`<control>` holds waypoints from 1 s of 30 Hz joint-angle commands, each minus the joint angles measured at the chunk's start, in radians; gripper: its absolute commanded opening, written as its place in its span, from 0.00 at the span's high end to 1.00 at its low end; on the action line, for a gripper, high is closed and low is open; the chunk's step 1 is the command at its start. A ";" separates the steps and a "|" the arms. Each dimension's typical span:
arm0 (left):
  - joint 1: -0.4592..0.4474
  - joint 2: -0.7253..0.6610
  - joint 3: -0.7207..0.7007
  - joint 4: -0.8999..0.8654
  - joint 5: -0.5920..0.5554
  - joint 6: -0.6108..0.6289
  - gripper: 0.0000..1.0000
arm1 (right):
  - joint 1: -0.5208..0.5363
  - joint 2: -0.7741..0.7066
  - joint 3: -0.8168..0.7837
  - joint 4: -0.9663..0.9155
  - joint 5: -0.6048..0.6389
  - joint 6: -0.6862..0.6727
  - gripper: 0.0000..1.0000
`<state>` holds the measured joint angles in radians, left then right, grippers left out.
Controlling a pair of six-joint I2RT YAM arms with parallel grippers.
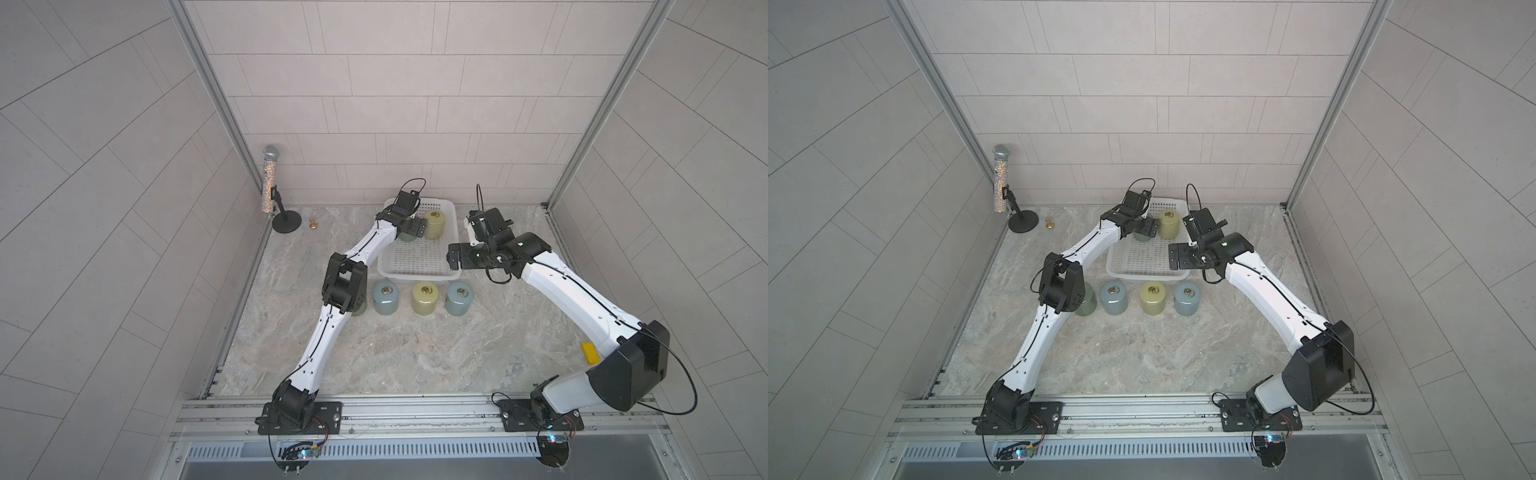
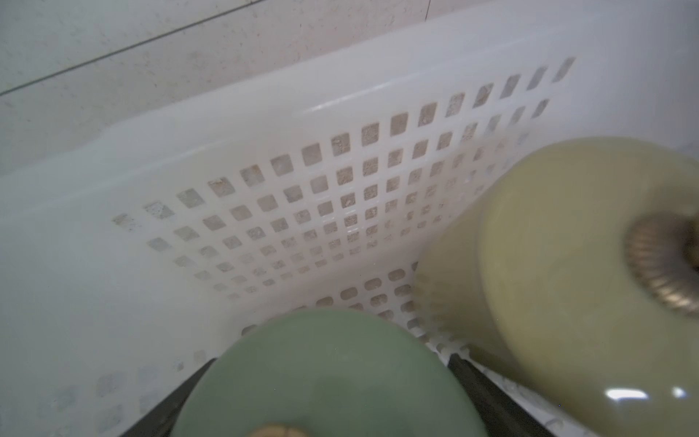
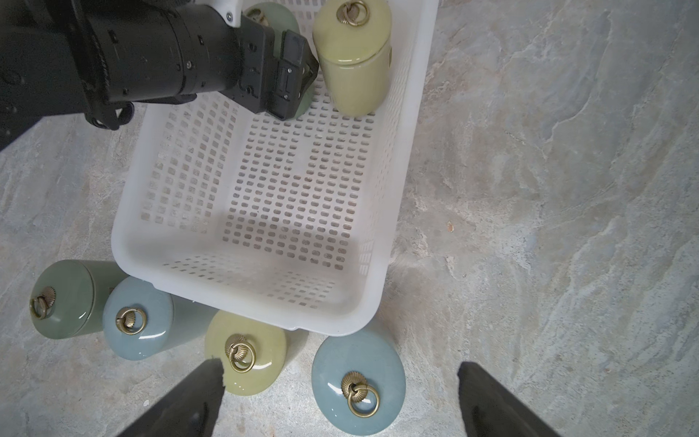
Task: Take the tea canister out of the basket
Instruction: Pick up the tea canister from the basket.
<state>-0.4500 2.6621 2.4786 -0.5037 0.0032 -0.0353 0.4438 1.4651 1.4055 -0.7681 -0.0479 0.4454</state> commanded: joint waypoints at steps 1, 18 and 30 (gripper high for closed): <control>0.031 0.016 0.020 -0.052 -0.009 -0.014 0.12 | -0.002 0.007 0.024 -0.022 -0.003 -0.004 0.00; 0.021 -0.123 -0.059 -0.019 0.013 -0.031 0.21 | -0.002 0.017 0.026 -0.007 -0.020 0.002 0.00; 0.004 -0.293 -0.163 -0.018 0.027 -0.054 0.20 | -0.002 -0.016 -0.009 0.018 -0.030 0.003 0.00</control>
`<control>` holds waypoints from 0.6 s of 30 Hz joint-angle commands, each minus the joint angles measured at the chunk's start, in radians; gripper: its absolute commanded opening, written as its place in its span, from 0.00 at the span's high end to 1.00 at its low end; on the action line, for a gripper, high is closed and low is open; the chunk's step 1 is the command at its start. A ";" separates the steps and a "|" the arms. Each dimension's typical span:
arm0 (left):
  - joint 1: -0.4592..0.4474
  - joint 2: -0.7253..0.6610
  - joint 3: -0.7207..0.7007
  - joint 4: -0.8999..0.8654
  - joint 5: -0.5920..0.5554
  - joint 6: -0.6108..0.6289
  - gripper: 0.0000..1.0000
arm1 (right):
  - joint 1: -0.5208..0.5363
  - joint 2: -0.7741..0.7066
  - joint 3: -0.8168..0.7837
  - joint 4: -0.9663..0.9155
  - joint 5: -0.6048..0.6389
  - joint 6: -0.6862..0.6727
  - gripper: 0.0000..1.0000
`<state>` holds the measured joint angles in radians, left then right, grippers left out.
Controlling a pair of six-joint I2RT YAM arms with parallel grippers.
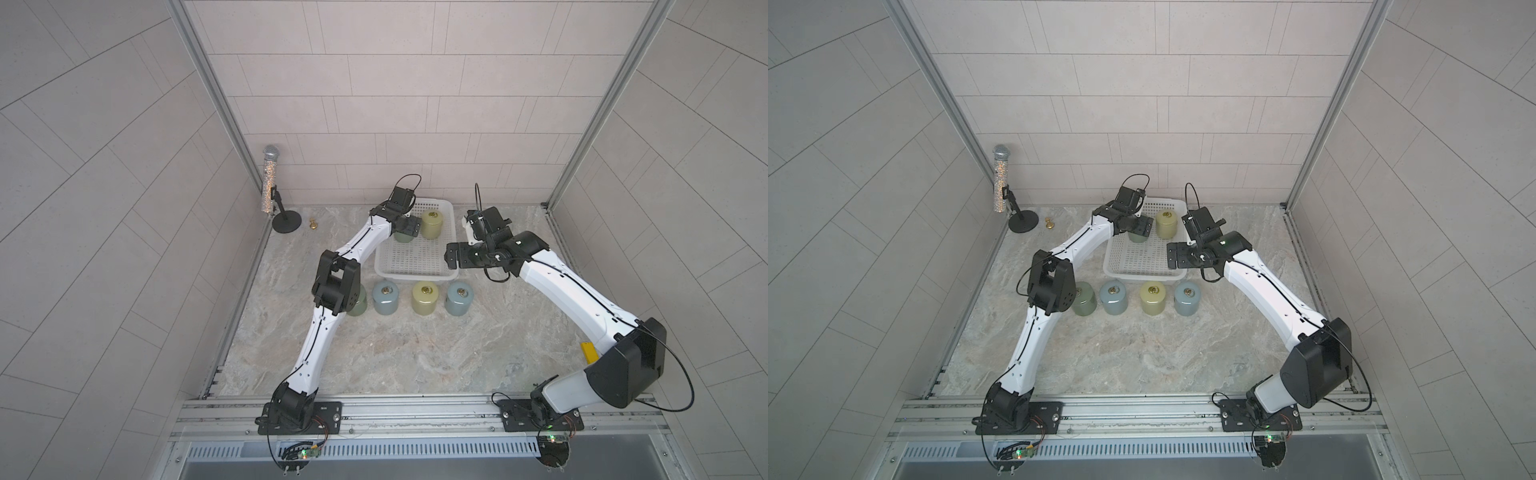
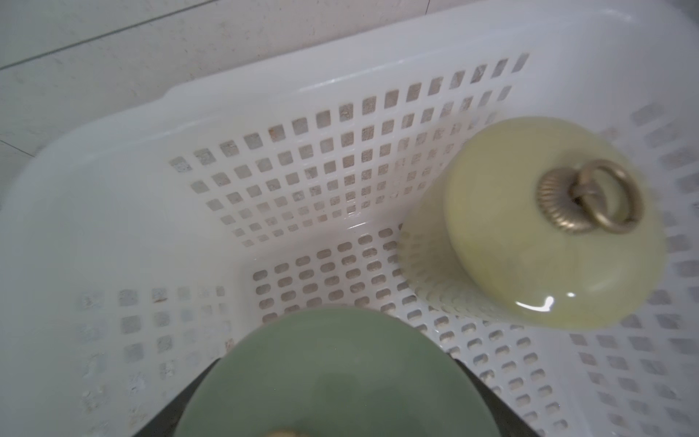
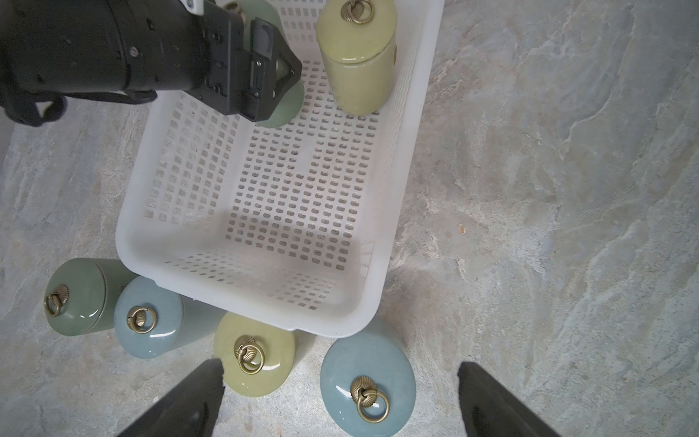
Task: Take the tea canister out of the basket
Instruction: Pick up the tea canister from the basket.
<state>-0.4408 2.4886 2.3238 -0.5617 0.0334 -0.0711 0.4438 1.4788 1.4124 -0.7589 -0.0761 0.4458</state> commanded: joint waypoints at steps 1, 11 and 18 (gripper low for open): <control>-0.006 -0.135 -0.018 0.040 -0.001 -0.021 0.20 | -0.003 -0.033 -0.021 0.010 -0.005 0.003 0.00; -0.032 -0.296 -0.150 0.050 -0.010 -0.035 0.20 | -0.003 -0.063 -0.067 0.045 -0.031 -0.014 0.00; -0.035 -0.452 -0.317 0.092 -0.003 -0.064 0.20 | 0.013 -0.122 -0.114 0.135 -0.145 -0.031 0.00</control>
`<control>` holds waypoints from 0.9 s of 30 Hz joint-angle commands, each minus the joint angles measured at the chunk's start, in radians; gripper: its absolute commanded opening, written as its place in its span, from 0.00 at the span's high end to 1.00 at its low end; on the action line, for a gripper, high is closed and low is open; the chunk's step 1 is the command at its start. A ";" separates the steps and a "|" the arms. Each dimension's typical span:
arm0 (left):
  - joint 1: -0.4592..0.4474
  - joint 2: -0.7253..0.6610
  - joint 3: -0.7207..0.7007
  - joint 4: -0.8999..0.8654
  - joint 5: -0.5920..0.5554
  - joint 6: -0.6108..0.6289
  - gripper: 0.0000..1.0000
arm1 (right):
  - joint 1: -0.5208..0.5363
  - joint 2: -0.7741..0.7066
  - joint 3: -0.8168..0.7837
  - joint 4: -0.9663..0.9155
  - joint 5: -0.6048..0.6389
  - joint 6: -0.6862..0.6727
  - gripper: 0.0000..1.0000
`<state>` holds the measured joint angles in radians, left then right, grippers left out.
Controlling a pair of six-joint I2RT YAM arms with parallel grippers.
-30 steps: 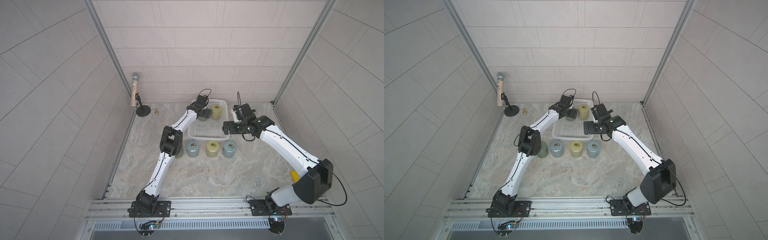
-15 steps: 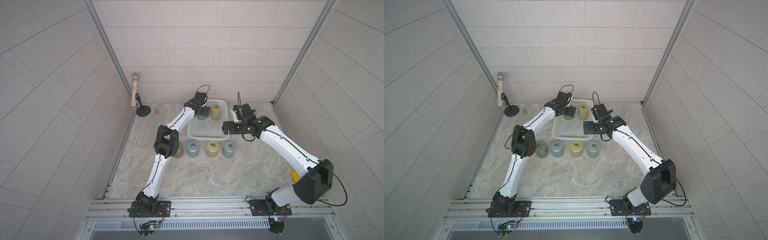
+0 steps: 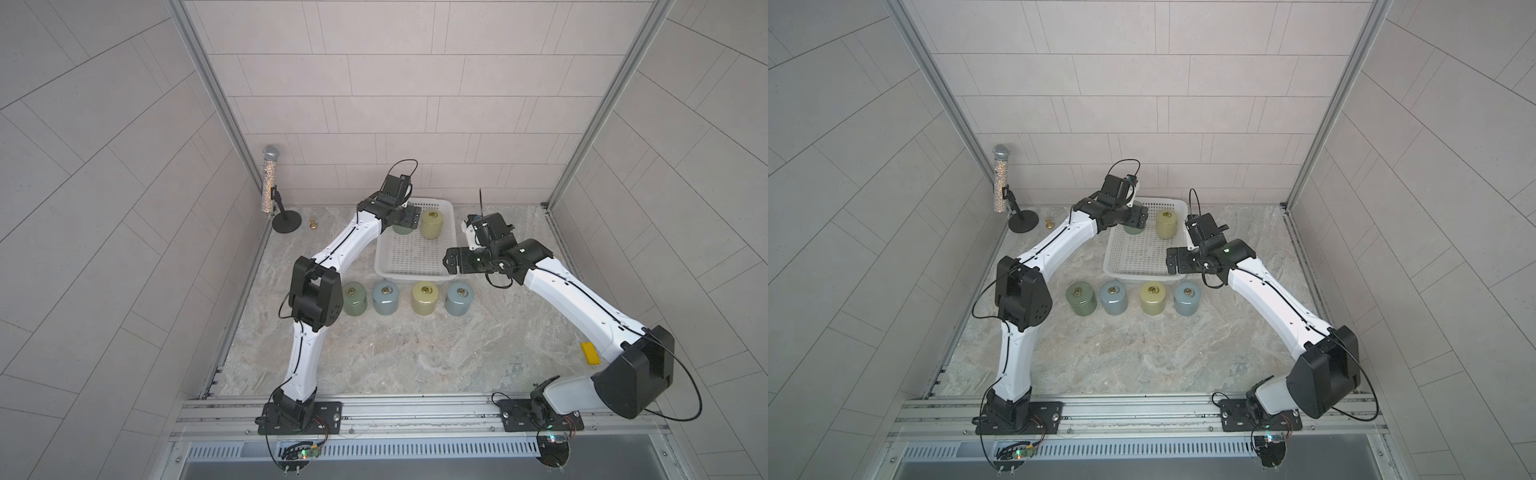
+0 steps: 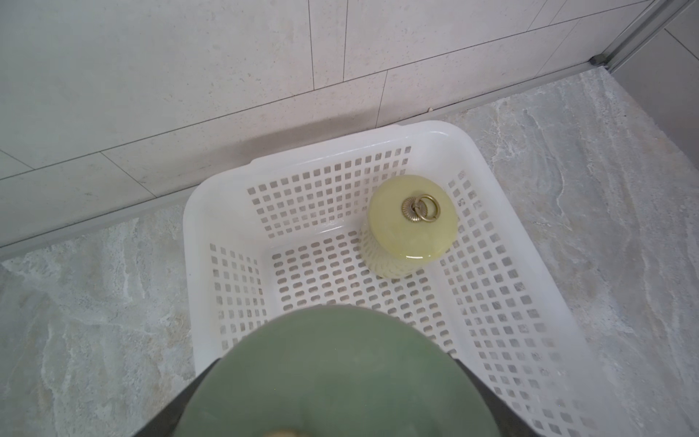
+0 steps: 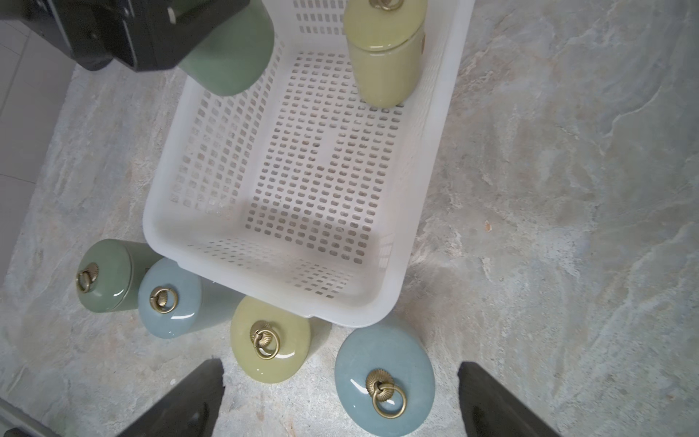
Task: Take the tea canister out of the basket
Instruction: Pick up the tea canister from the basket.
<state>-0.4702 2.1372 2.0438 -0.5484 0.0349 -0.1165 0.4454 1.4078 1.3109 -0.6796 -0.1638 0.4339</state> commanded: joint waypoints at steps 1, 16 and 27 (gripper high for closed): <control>-0.005 -0.122 -0.061 0.086 -0.006 -0.019 0.20 | 0.019 -0.061 -0.020 0.072 -0.066 -0.021 0.00; 0.006 -0.513 -0.517 0.156 -0.096 -0.041 0.20 | 0.211 -0.101 -0.062 0.226 -0.193 -0.083 0.00; 0.077 -0.798 -0.783 0.123 -0.195 -0.058 0.20 | 0.319 -0.053 -0.015 0.220 -0.202 -0.095 0.00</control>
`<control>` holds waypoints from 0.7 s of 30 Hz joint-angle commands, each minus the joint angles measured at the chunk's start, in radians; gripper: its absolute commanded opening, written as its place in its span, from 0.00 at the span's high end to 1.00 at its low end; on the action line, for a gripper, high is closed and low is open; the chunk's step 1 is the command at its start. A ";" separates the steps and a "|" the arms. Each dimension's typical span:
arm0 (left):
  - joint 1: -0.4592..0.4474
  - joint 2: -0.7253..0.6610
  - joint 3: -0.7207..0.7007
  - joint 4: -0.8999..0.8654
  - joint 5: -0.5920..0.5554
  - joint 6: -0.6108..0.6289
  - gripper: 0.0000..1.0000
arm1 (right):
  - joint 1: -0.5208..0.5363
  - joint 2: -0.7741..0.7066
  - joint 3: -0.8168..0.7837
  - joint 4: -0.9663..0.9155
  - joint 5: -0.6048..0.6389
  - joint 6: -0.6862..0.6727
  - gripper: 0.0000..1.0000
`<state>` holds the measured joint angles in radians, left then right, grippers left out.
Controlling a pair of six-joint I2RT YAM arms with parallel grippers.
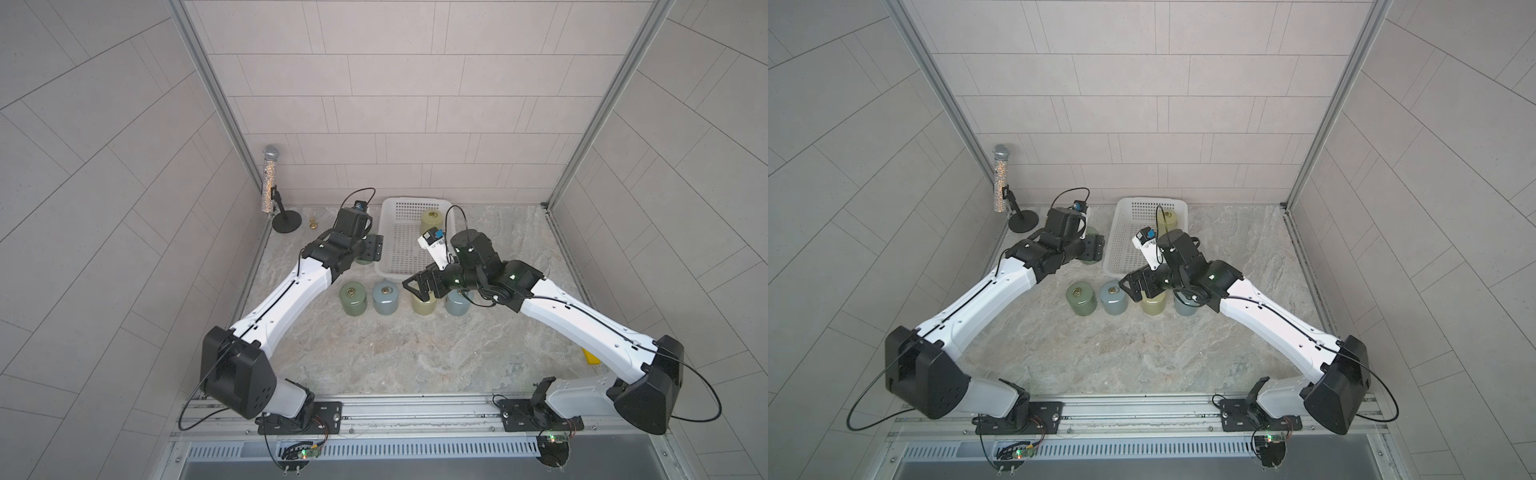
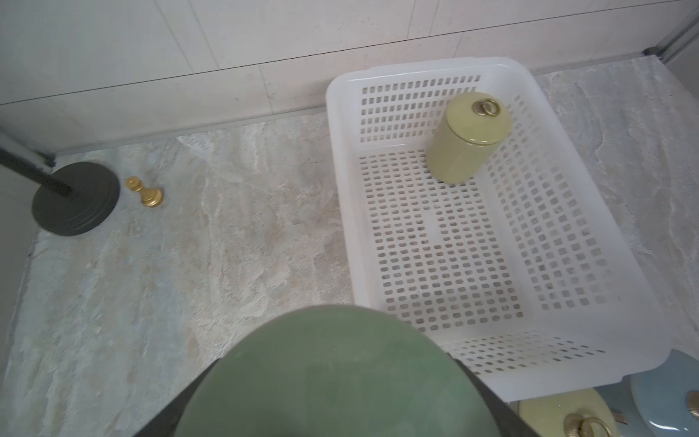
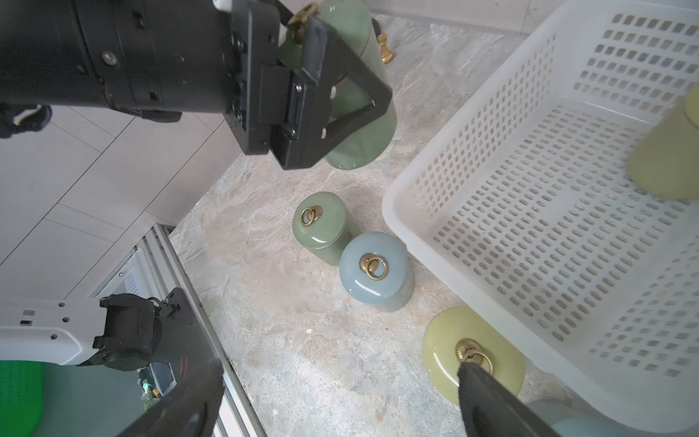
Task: Take the tea canister out of the basket
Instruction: Place the tea canister at the center of the board.
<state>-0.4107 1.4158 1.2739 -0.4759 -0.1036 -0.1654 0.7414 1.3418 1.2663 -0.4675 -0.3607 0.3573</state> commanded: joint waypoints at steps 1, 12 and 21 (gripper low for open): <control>0.022 -0.094 -0.026 0.040 -0.072 -0.010 0.20 | 0.032 0.017 0.035 0.005 -0.004 -0.022 0.00; 0.213 -0.260 -0.271 0.051 -0.094 -0.064 0.19 | 0.108 0.085 0.083 0.010 -0.007 -0.022 0.00; 0.290 -0.264 -0.348 0.060 -0.179 -0.155 0.19 | 0.118 0.105 0.101 0.008 0.000 -0.027 0.00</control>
<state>-0.1287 1.1687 0.9039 -0.4847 -0.2253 -0.2619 0.8551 1.4433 1.3445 -0.4679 -0.3630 0.3431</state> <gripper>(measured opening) 0.869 0.998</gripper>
